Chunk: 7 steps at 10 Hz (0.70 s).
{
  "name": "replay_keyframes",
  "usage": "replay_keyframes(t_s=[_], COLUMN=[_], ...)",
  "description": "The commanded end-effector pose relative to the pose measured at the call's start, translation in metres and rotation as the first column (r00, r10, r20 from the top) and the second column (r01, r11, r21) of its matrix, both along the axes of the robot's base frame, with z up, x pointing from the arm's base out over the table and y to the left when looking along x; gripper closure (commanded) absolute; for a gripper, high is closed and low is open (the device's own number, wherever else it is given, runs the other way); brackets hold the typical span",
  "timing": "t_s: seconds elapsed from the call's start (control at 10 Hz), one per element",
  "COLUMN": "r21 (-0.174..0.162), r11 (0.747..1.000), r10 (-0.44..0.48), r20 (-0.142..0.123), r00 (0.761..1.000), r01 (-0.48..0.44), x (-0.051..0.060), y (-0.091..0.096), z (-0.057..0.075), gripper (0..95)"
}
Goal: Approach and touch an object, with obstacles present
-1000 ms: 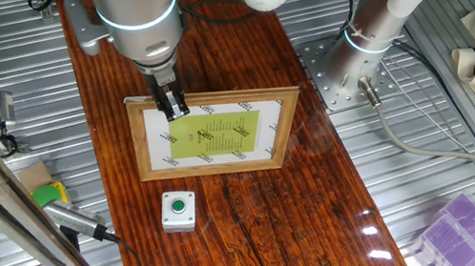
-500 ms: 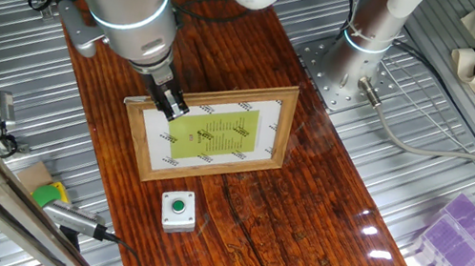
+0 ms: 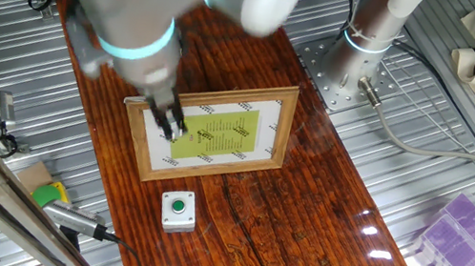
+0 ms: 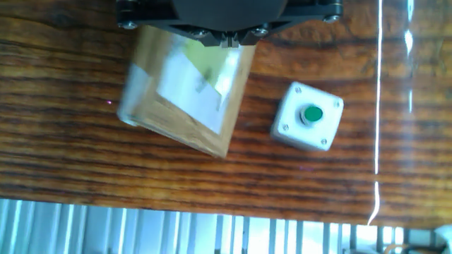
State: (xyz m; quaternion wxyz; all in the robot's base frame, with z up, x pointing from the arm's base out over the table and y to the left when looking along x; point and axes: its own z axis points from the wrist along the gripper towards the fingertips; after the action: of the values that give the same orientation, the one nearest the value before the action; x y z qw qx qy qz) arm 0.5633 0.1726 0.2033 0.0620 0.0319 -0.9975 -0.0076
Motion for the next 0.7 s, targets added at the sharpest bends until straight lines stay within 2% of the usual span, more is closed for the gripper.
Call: replay_keyframes(t_s=[0.1, 0.4, 0.5, 0.6, 0.7], r21=[-0.001, 0.000, 0.000, -0.001, 0.000], r11=[1.000, 1.000, 0.999, 0.999, 0.998], r10=[-0.015, -0.031, -0.035, -0.053, -0.062], r20=[0.003, 0.007, 0.005, 0.011, 0.010], r00=[1.000, 0.999, 0.999, 0.999, 0.998], r01=[0.015, 0.031, 0.035, 0.053, 0.062], x=[0.010, 0.016, 0.016, 0.016, 0.015], y=[0.005, 0.013, 0.015, 0.020, 0.024], z=[-0.022, -0.058, -0.065, -0.081, -0.091], gripper=[95.0, 95.0, 95.0, 95.0, 95.0])
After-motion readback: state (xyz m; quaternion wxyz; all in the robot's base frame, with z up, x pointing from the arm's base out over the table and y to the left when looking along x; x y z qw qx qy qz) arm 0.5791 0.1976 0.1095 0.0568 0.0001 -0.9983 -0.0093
